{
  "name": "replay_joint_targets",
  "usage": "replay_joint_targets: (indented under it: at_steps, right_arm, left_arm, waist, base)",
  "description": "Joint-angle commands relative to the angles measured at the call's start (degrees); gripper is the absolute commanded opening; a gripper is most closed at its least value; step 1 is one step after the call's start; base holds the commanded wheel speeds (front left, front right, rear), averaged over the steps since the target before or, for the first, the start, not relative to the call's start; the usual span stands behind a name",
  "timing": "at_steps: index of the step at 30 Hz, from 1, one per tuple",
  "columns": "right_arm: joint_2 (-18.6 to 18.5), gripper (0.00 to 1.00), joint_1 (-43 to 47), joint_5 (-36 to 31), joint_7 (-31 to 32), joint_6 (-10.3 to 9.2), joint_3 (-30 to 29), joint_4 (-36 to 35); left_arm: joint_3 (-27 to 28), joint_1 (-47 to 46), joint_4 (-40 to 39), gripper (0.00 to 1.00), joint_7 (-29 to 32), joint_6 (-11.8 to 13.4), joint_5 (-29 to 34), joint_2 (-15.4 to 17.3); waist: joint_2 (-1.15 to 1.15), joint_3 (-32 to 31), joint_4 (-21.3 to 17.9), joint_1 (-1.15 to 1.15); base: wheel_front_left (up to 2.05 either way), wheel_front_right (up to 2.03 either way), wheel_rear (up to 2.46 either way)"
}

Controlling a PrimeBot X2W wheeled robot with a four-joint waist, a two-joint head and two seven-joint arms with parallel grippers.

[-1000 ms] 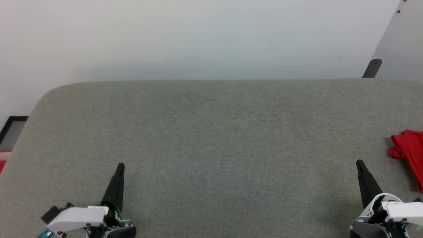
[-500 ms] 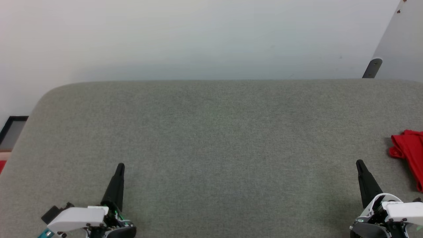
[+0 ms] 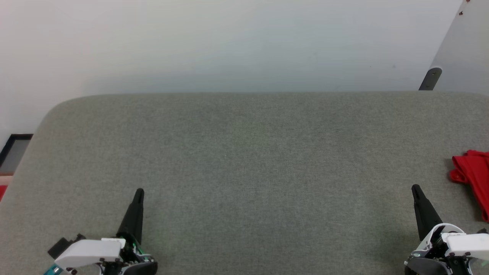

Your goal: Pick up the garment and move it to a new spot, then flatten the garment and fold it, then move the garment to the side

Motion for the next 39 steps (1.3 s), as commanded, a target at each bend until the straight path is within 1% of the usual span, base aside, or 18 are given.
replay_joint_targets:
  at_steps: [1, 39]
  right_arm:
    - [0.22, 0.00, -0.18, 0.28, 0.05, 0.02, 0.05, 0.01]
    - [0.23, 0.00, -0.18, 0.28, 0.04, 0.02, 0.07, 0.01]
  left_arm:
    - [0.11, -0.52, 0.05, 0.00, 0.09, -0.34, -0.19, -0.06]
    - [0.11, -0.52, 0.04, 0.00, 0.08, -0.34, -0.20, -0.06]
  waist:
    - [0.00, 0.00, 0.00, 0.00]
    - [0.00, 0.00, 0.00, 0.00]
  base:
    - [0.00, 0.00, 0.00]
    - [0.00, 0.00, 0.00]
